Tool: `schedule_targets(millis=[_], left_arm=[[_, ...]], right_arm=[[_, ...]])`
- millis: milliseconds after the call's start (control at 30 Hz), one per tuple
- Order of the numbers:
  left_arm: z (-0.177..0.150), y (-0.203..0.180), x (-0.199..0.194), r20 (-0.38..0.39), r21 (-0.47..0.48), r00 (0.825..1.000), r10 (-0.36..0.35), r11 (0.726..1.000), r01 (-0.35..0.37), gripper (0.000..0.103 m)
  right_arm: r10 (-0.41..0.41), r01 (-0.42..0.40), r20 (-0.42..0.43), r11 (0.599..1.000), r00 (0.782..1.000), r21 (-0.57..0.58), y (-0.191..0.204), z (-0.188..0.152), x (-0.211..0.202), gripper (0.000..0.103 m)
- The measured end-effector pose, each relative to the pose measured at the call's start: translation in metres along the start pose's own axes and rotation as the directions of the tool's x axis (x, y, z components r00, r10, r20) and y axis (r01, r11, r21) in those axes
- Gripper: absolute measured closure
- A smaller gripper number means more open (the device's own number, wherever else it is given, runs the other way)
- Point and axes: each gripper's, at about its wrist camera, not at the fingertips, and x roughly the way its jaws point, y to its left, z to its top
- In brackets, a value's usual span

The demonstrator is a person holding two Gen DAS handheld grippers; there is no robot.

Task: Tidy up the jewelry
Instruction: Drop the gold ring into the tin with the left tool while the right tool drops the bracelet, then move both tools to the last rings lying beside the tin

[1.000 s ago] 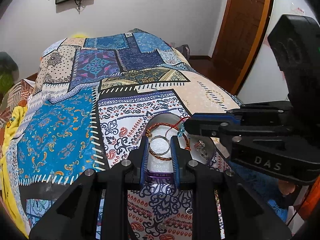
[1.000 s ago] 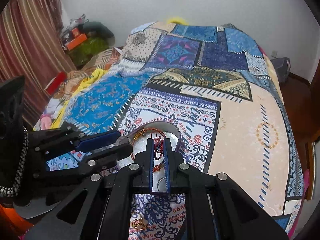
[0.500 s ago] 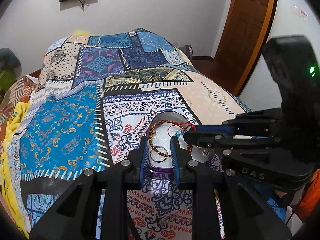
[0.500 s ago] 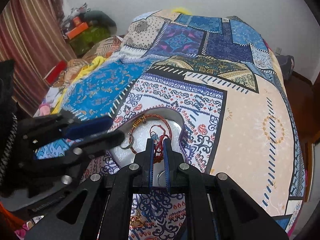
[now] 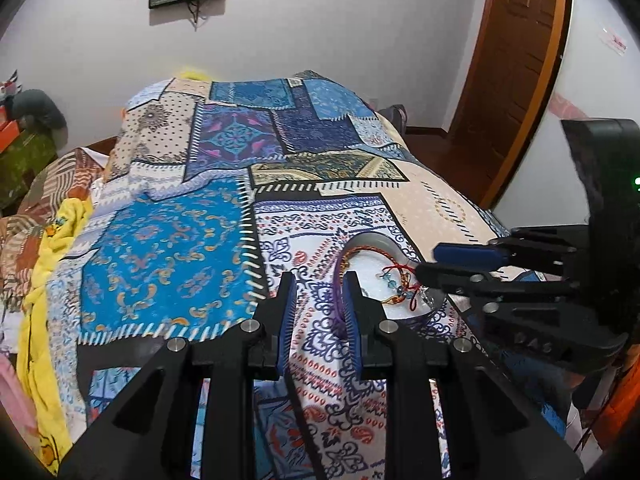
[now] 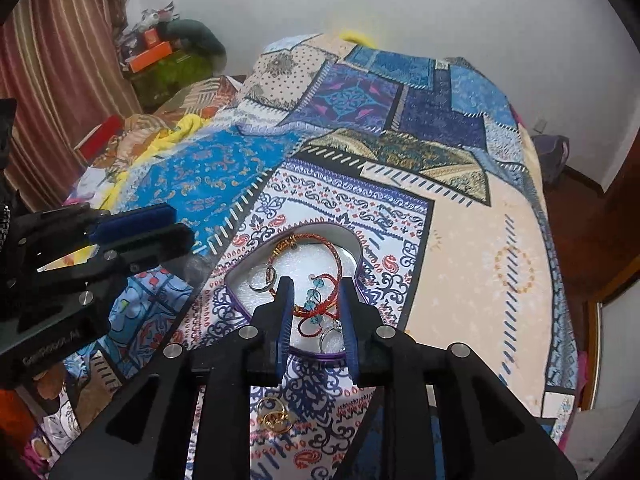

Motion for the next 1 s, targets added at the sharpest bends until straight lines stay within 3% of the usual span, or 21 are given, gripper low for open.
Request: schedule_targets(millis=[300,500,767,1000], left_arm=[[-0.008,0.009,-0.026,0.014,-0.008,0.999,0.035,0.999,-0.034,0.067],[-0.022,0.014,-0.034,-0.01,-0.012,0.999,0.041,0.999,-0.041,0.065],[-0.047,0.015,-0.027,-0.081,-0.027,0.997,0.01,1.0,-0.012,0.065],[-0.076,0.012,-0.01,-0.166,-0.091,0.983,-0.074,0.994,0.06,0.065]], right_arm=[[-0.034,0.034,0.045,0.999,0.998,0.012,0.006,-0.006,-0.027,0.068],[-0.061,0.061,0.053,0.998,0.997,0.019,0.01,-0.017,-0.039,0.067],[-0.064,0.064,-0.01,0.998,0.998,0.018,0.013,-0.043,-0.029,0.067],[-0.032,0.034,-0.094,0.999,0.995,0.019,0.018,-0.066,-0.009,0.067]])
